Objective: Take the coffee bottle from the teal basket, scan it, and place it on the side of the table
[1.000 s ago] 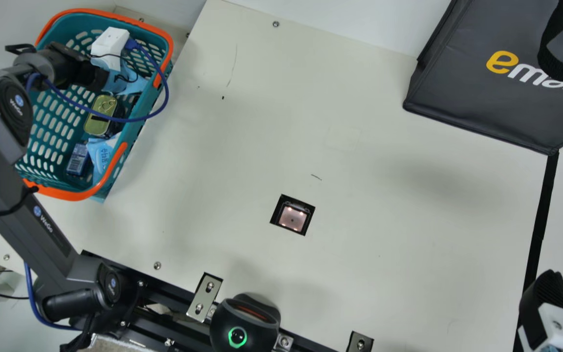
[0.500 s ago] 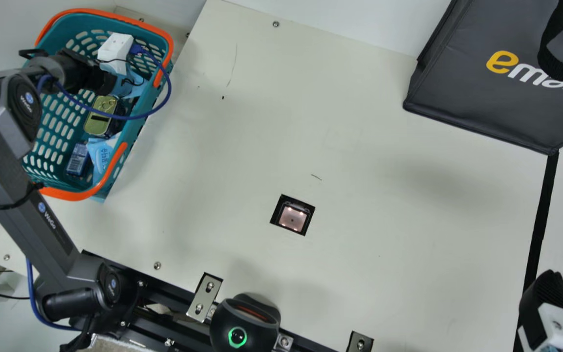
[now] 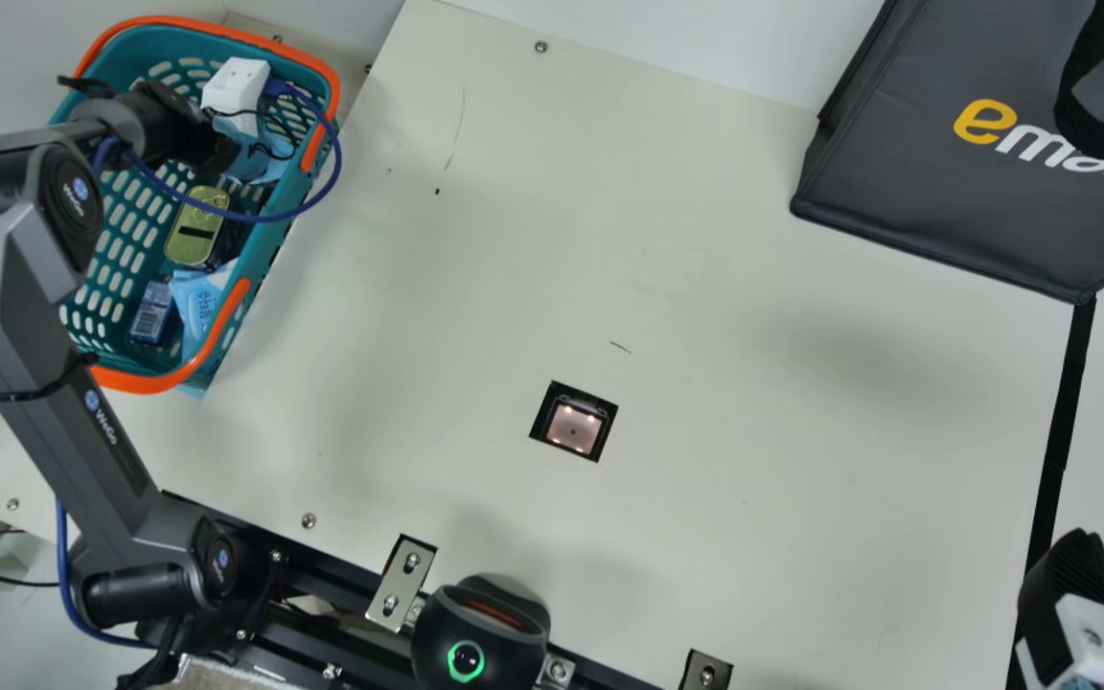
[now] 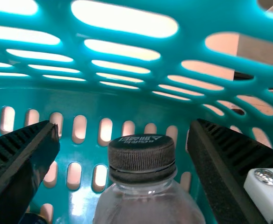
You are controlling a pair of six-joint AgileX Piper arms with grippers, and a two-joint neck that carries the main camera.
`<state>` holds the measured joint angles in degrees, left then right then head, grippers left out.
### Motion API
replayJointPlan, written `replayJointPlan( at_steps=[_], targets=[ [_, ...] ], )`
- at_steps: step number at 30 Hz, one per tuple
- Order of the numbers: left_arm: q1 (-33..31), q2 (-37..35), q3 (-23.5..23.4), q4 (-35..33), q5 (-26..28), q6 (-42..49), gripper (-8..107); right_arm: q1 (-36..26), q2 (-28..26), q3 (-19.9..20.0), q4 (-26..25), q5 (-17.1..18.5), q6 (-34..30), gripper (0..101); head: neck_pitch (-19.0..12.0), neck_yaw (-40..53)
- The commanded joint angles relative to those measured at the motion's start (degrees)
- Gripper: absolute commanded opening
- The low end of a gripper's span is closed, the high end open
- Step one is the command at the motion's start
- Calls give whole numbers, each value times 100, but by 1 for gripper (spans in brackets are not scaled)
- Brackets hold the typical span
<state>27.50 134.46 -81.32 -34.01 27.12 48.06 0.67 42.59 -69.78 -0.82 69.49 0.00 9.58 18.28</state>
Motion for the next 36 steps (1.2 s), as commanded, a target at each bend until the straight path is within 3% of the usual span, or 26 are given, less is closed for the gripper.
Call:
replayJointPlan(
  at_steps=[1, 12, 36],
  targets=[
    [-11, 24, -69, 165, 28, -234, 63, 0, 0, 0, 0, 0, 0, 95, -166, 14],
    [-33, 38, -147, 516, 122, -686, -8, 0, 0, 0, 0, 0, 0, 95, -166, 14],
    [385, -1009, 380, 397, 339, -547, -8, 0, 0, 0, 0, -5, 0, 95, -166, 14]
  ],
)
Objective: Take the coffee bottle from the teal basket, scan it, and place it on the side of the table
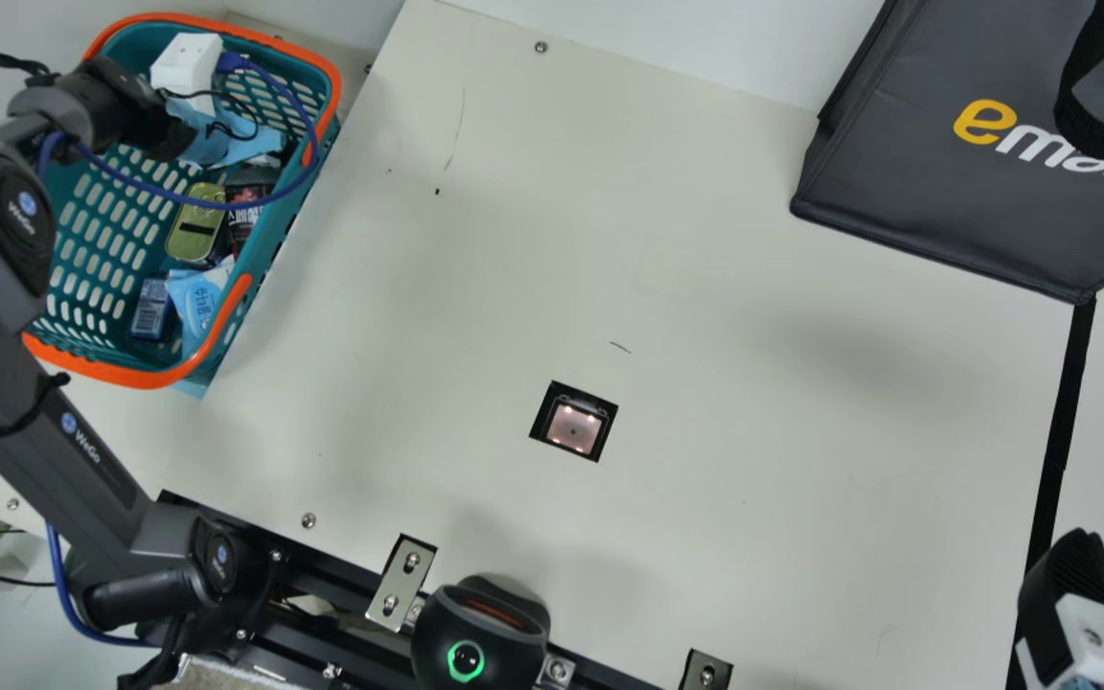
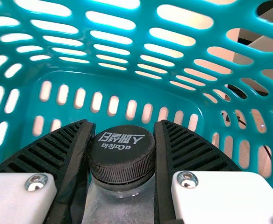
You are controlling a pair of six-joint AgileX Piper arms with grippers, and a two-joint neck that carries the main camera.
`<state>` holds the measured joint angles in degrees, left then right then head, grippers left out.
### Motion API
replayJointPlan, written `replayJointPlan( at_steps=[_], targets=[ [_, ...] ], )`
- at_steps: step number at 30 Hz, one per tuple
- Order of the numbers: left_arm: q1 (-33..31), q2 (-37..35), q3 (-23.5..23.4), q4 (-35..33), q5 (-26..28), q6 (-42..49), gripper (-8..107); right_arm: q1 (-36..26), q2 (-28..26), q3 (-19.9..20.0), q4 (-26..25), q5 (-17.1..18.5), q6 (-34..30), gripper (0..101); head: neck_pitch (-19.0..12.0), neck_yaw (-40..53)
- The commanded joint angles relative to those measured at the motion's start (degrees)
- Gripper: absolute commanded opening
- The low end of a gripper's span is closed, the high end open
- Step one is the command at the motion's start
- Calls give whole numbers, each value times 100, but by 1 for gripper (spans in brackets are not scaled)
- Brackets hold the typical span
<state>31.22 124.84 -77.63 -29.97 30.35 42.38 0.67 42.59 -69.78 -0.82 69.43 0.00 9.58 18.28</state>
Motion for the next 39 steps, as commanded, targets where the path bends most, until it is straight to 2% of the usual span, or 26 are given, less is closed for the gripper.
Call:
replayJointPlan(
  at_steps=[1, 24, 39],
  targets=[
    [32, -96, 35, -18, 35, 40, -8, 0, 0, 0, 0, 0, 0, 95, -166, 14],
    [274, -1075, 689, -302, 322, 497, -8, 0, 0, 0, 0, 5, 0, 95, -166, 14],
    [306, -1446, 874, -434, 408, 680, -8, 0, 0, 0, 0, 0, 0, 95, -166, 14]
  ],
)
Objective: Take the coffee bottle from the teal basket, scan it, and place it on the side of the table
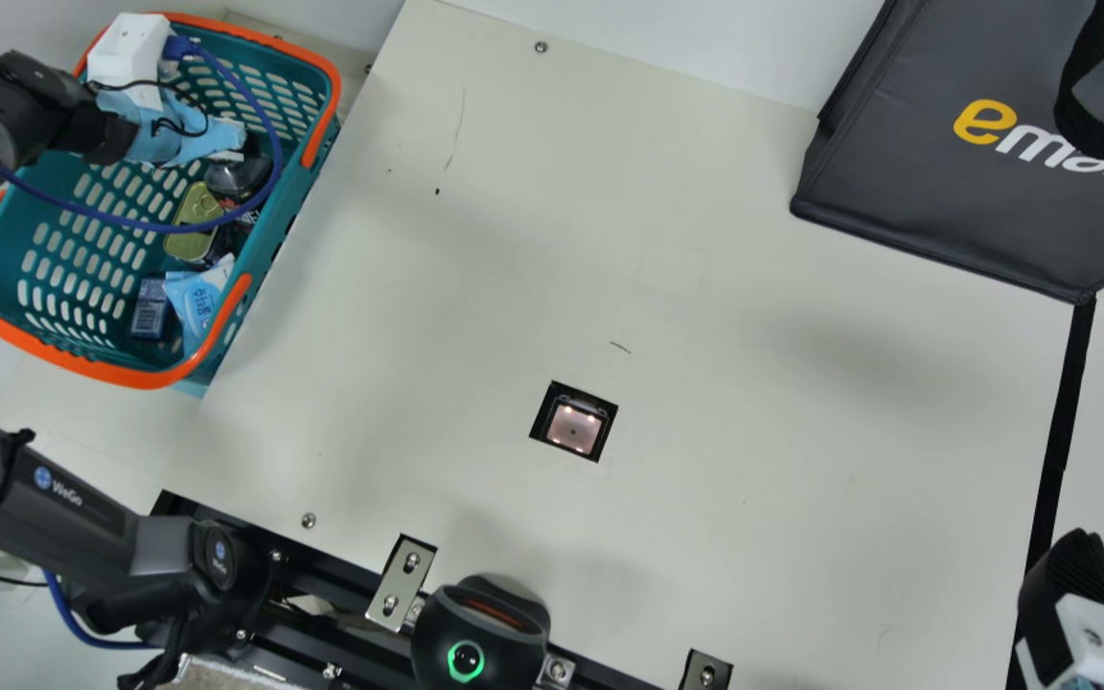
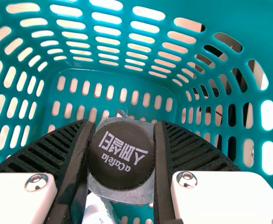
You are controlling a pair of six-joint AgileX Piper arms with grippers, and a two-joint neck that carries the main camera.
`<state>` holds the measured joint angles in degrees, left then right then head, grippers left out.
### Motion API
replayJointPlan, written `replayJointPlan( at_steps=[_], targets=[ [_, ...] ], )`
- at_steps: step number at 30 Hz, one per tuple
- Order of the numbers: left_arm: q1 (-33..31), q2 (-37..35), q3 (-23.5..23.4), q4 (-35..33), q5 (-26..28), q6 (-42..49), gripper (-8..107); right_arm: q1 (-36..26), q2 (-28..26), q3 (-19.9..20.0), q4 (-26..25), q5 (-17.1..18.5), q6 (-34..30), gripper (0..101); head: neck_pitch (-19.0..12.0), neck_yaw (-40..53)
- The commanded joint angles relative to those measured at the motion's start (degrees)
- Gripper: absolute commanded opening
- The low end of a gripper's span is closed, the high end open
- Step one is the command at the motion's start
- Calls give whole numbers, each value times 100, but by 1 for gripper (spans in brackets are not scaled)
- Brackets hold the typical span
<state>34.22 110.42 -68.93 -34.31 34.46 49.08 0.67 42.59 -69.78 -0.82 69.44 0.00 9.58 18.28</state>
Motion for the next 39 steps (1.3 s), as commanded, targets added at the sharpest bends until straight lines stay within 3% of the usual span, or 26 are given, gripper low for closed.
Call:
replayJointPlan(
  at_steps=[1, 17, 39],
  targets=[
    [5, -19, 13, 5, -8, 12, -8, 0, 0, 0, 0, 0, 0, 95, -166, 14],
    [46, -547, -314, 178, 268, -422, -8, 0, 0, 0, 0, 0, 0, 95, -166, 14],
    [-171, -2007, -1092, 1427, 1114, -1757, -8, 0, 0, 0, 0, 1, 0, 95, -166, 14]
  ],
)
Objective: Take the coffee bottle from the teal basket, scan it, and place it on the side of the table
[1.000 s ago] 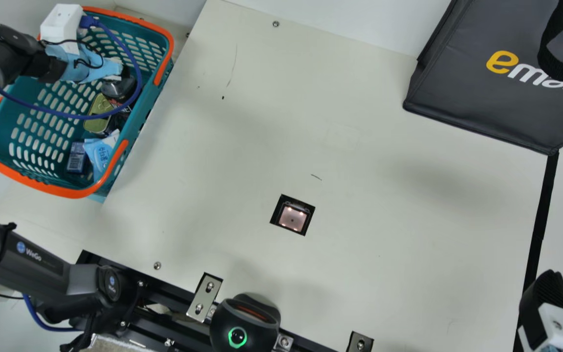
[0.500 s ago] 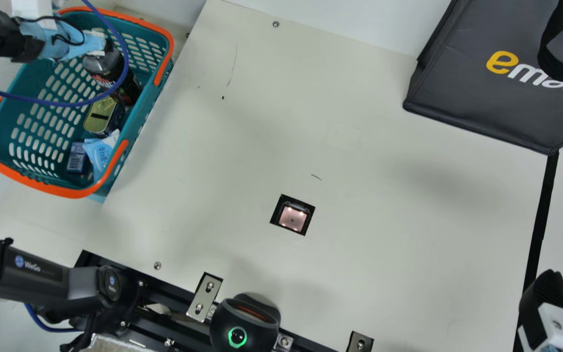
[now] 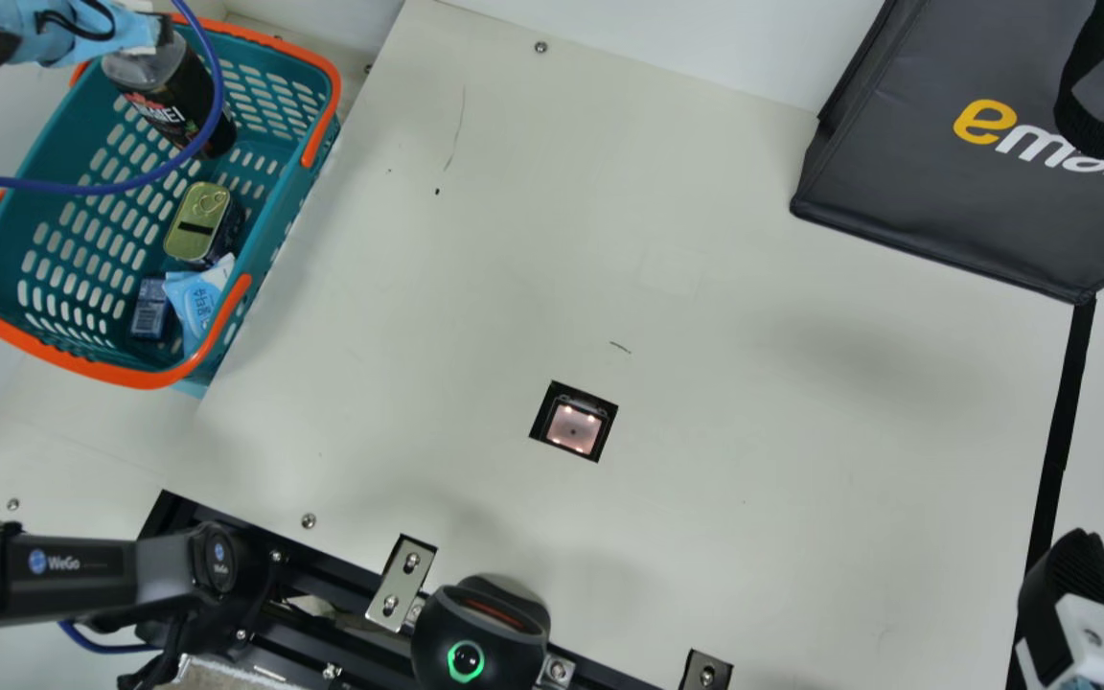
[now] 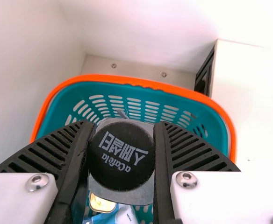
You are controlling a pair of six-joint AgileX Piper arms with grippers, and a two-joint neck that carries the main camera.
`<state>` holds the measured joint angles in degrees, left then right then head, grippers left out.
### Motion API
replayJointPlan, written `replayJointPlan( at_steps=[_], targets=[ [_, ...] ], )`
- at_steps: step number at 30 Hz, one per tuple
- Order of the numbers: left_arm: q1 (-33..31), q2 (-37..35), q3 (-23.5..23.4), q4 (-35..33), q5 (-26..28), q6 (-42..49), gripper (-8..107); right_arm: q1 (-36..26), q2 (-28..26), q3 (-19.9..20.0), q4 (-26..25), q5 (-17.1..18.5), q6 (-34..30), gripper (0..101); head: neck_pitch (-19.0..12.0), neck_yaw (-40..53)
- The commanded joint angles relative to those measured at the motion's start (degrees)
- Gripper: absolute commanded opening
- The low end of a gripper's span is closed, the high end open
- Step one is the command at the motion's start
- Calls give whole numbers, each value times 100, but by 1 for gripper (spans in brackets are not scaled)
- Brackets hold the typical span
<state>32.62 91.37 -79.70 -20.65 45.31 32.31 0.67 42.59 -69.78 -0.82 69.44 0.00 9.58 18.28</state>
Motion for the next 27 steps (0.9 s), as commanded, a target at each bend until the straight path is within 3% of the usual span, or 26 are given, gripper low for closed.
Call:
replayJointPlan(
  at_steps=[1, 14, 27],
  targets=[
    [-31, -187, -21, 118, 53, -156, -8, 0, 0, 0, 0, 0, 0, 95, -166, 14],
    [-617, -1274, 53, 937, 439, -1394, -8, 0, 0, 0, 0, 0, 0, 95, -166, 14],
    [-1844, -2123, 355, 1801, 883, -2697, -8, 0, 0, 0, 0, 0, 0, 95, -166, 14]
  ],
)
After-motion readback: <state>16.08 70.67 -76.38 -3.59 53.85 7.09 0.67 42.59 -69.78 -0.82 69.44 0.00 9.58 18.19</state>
